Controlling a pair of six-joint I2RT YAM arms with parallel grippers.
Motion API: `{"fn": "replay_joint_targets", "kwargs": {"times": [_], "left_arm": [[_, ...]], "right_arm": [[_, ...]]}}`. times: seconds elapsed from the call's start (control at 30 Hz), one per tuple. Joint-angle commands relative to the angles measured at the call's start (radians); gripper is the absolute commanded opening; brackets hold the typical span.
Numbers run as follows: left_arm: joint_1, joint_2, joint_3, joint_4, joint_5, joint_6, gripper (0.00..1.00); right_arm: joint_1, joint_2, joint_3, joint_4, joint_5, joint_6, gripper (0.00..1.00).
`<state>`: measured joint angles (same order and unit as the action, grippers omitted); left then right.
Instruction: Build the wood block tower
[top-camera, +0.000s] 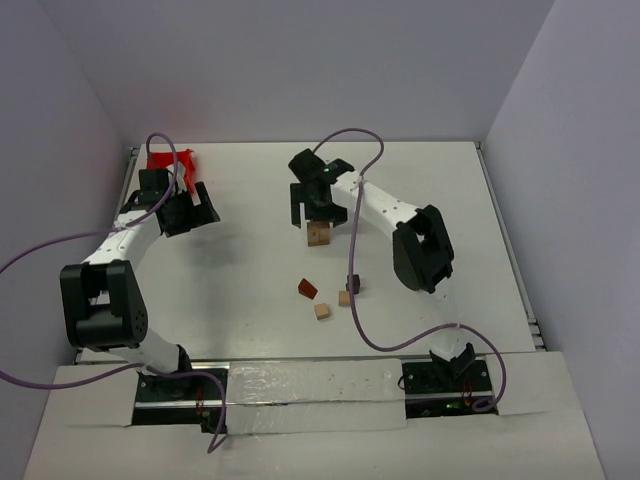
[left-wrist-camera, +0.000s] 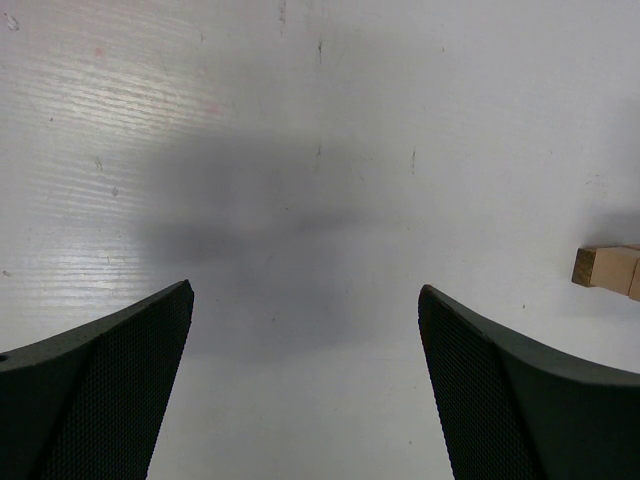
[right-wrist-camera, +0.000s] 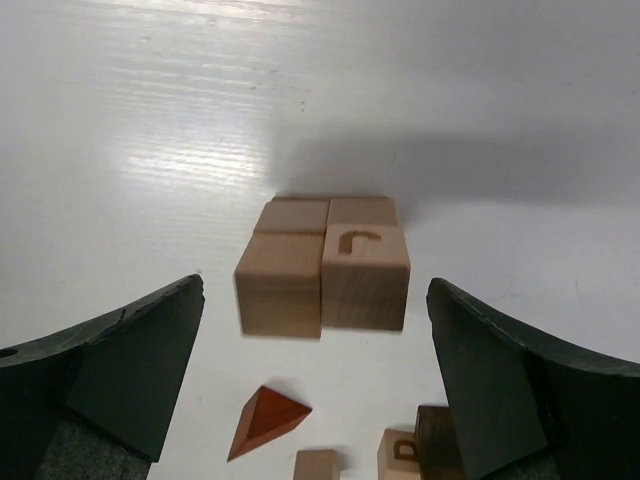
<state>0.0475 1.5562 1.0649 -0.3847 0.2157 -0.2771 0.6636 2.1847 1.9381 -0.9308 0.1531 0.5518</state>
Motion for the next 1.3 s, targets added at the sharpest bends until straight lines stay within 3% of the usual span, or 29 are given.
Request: {"fn": "replay_joint_targets", "kwargs": {"times": [0.0, 0.27, 0.4, 0.47, 0.57, 0.77, 0.9, 0.97, 1.1, 1.27], "left_arm": [[0.006, 0.008, 0.046, 0.013, 0.013, -0.002, 0.99], [0.006, 0.002, 0.055, 0.010, 0.022, 0.013, 0.99], [0.006, 0.001, 0.084, -0.022, 0.120, 0.101, 0.99], [0.006, -0.016, 0.092, -0.047, 0.276, 0.169, 0.99], [0.006, -0.041, 0.091, -0.050, 0.392, 0.230, 0.99], [0.006, -0.062, 0.076, -0.044, 0.418, 0.262, 0.99], [0.005, -0.098, 0.073, -0.054, 0.416, 0.300, 0.99], [0.005, -0.111, 0.069, -0.062, 0.403, 0.320, 0.99], [0.005, -0.152, 0.033, -0.066, 0.383, 0.323, 0.99], [0.005, -0.191, 0.003, -0.075, 0.350, 0.331, 0.99]], "right_arm": [[0.038, -0.126, -0.003, 0.004, 0.070, -0.013, 1.00], [0.079, -0.267, -0.049, 0.054, 0.105, -0.079, 1.00], [0.045, -0.395, -0.188, 0.304, 0.024, -0.271, 1.00], [-0.024, -0.464, -0.258, 0.391, -0.262, -0.429, 1.00], [-0.161, -0.485, -0.308, 0.479, -0.622, -0.566, 1.00], [-0.332, -0.350, -0.179, 0.305, -0.982, -0.954, 0.97], [-0.354, -0.289, -0.144, 0.130, -1.026, -1.400, 0.97], [-0.351, -0.264, -0.136, 0.063, -1.037, -1.508, 0.98], [-0.329, -0.207, -0.095, -0.035, -1.030, -1.647, 0.99], [-0.273, -0.210, -0.189, 0.065, -0.942, -1.630, 1.00]]}}
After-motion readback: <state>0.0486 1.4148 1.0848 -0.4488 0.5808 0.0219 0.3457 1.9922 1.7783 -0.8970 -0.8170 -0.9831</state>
